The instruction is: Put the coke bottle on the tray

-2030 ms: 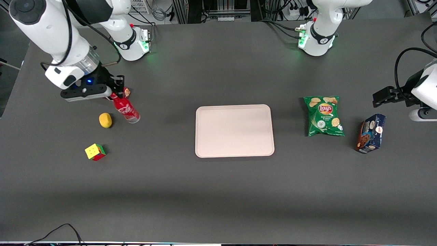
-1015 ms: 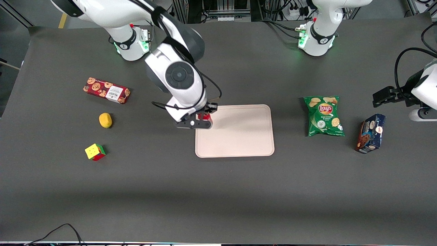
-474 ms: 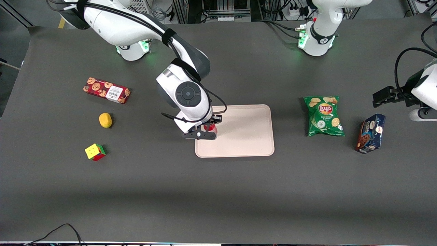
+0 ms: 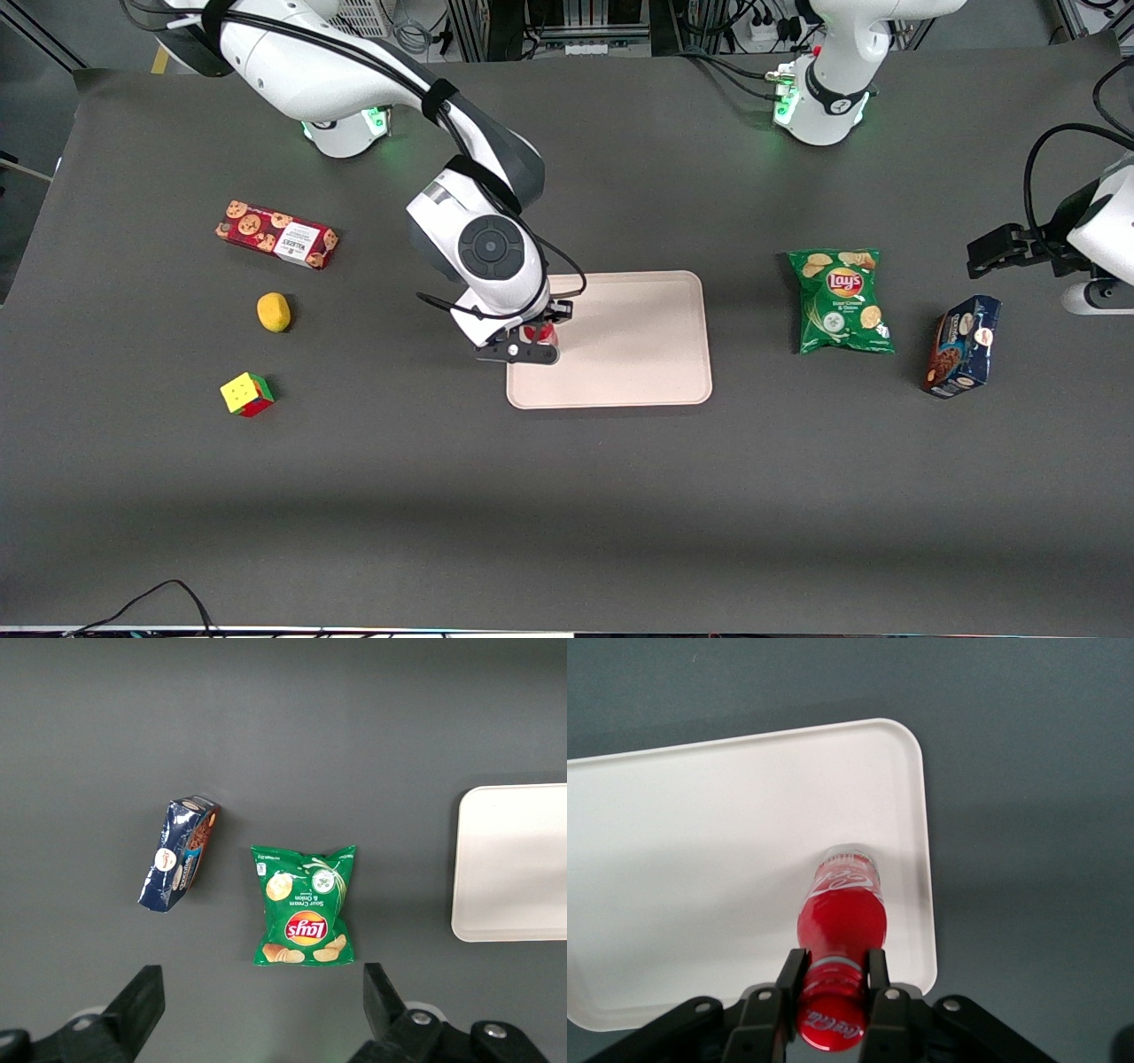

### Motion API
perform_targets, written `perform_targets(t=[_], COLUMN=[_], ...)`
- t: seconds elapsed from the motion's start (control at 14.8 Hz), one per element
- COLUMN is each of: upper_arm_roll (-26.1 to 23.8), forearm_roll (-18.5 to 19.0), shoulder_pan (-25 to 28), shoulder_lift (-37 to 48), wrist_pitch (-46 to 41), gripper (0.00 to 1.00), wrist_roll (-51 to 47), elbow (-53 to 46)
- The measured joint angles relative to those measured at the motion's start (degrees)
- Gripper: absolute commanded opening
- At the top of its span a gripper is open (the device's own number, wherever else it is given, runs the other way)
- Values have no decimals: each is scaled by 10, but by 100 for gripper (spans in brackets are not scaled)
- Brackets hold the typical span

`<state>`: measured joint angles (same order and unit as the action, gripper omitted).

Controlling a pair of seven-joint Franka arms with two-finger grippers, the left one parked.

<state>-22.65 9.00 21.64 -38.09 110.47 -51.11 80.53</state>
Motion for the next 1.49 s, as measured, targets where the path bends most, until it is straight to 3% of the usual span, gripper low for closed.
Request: perform_targets(t=[0.14,0.27,0.34,0.41,0.47,1.02,1.22,1.49], upper_arm_roll=[2,3,4,4,4,4,0,-8], forearm_roll=[2,3,3,3,3,3,-2,-69], shoulder_pan=[0,0,0,0,0,-18,-75,-201], shoulder_lift=[-2,-3,-4,-4,-4,7,65,188], wrist_pitch=[2,7,8,8,9,12,9,-3], gripper=[18,51,73,82,100,100,100,100], wrist_roll=[0,-1,-1,-1,-3,-20,2,141], elbow=[2,5,5,5,5,-4,11,88])
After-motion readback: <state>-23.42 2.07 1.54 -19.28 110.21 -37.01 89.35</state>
